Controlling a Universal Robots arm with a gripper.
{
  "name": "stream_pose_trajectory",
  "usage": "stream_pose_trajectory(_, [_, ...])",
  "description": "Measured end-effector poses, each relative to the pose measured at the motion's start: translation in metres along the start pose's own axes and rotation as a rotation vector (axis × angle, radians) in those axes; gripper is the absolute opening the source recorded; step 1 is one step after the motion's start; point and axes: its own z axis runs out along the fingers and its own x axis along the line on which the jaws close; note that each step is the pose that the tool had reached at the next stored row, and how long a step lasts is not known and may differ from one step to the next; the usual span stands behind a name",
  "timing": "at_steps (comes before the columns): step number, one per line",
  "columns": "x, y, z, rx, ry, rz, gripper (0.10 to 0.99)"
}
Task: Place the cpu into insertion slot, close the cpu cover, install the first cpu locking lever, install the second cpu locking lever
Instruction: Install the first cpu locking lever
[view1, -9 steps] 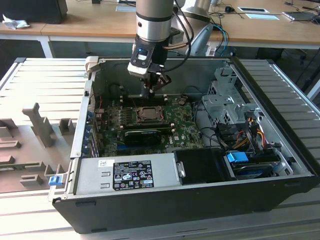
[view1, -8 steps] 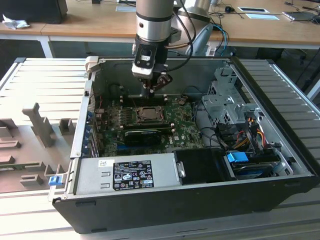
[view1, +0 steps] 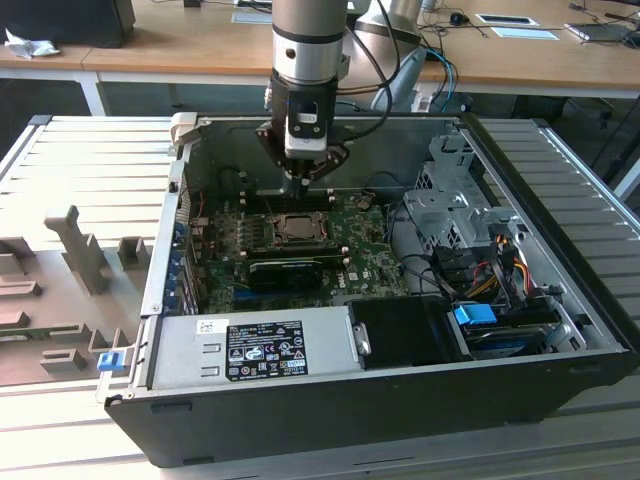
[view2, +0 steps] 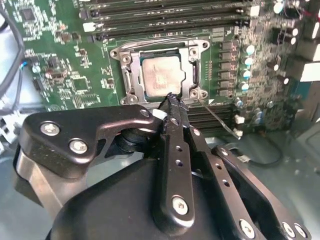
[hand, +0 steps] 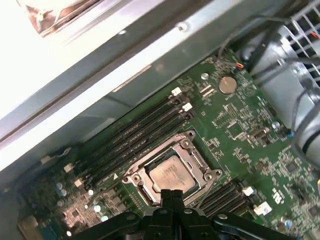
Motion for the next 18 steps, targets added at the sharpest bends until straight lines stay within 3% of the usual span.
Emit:
stream_pose_trajectory(5, [0.0,0.0,0.0008,0.0,-0.0011,-0.126,0.106])
stream_pose_trajectory(9, [0.0037,-0.0024,0.0022,-0.009,-0.0135,-0.139,0.106])
stream_pose_trajectory(16, [0.0038,-0.0025,0.0047,-0.01,-0.0122,-0.273,0.106])
stream_pose_trajectory(18, [0.0038,-0.0025,0.005,-0.01,-0.0114,-0.335,0.106])
